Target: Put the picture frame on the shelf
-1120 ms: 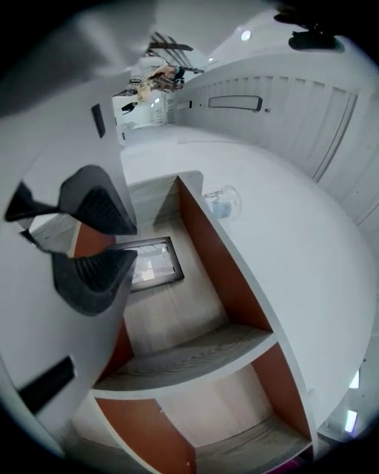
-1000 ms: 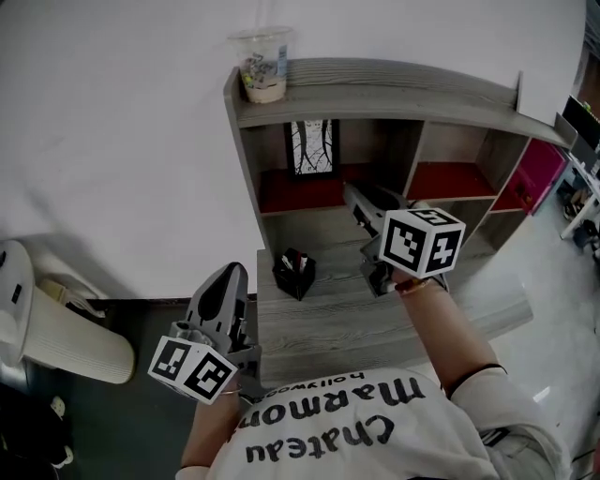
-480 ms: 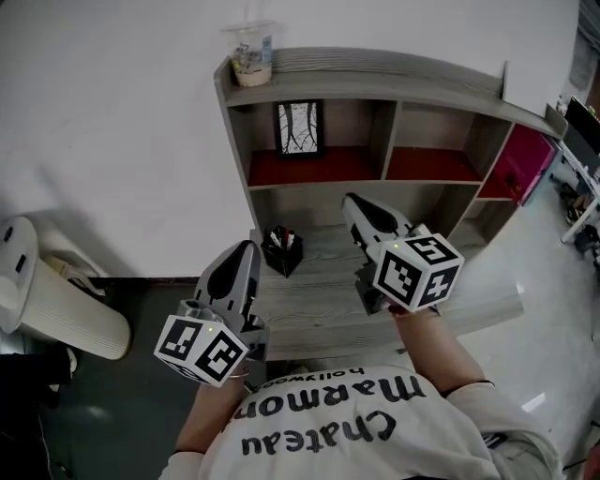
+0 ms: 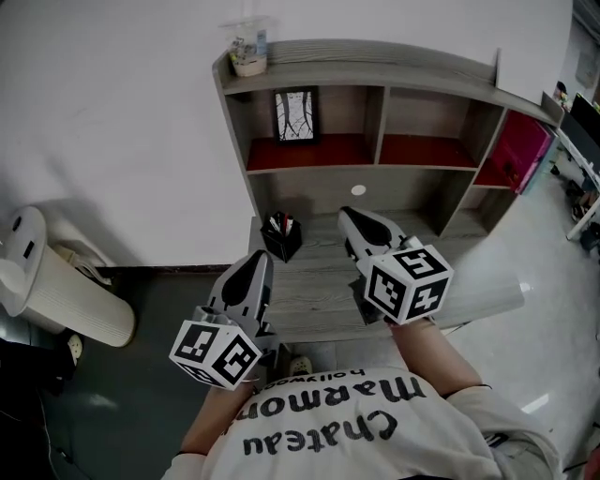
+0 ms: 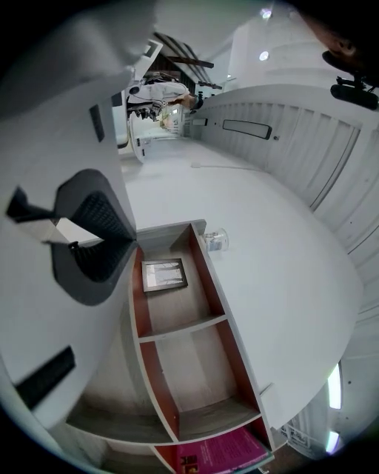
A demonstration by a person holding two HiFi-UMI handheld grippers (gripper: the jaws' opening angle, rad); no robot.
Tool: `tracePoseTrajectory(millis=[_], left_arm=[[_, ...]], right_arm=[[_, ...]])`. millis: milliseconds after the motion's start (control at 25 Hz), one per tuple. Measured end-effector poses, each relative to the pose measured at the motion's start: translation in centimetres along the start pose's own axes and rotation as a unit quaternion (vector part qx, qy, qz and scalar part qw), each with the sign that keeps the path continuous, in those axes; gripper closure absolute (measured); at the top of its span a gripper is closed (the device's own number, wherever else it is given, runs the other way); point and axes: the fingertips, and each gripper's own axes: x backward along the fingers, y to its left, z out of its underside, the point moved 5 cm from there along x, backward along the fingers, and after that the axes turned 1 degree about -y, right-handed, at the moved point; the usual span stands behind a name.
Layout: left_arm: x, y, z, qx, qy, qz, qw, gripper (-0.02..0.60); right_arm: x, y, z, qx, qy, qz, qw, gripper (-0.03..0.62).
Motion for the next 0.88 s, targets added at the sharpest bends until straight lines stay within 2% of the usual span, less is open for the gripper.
tracePoseTrajectory(millis=[360,880], left_arm=[[3.1,-1.2,1.2,0.006,-0.004,-0.022,0.9997,0.565],[5.0,-3.7,2.2,0.008,-0.003,-0.021,0.9998,0.565]], right_arm=[[2.1,1.4,1.9,-0.009,0.014,-0.018,1.000,0.589],[4.8,4.9,4.6,-0.015,0.047,-0.062,0.997,0.589]])
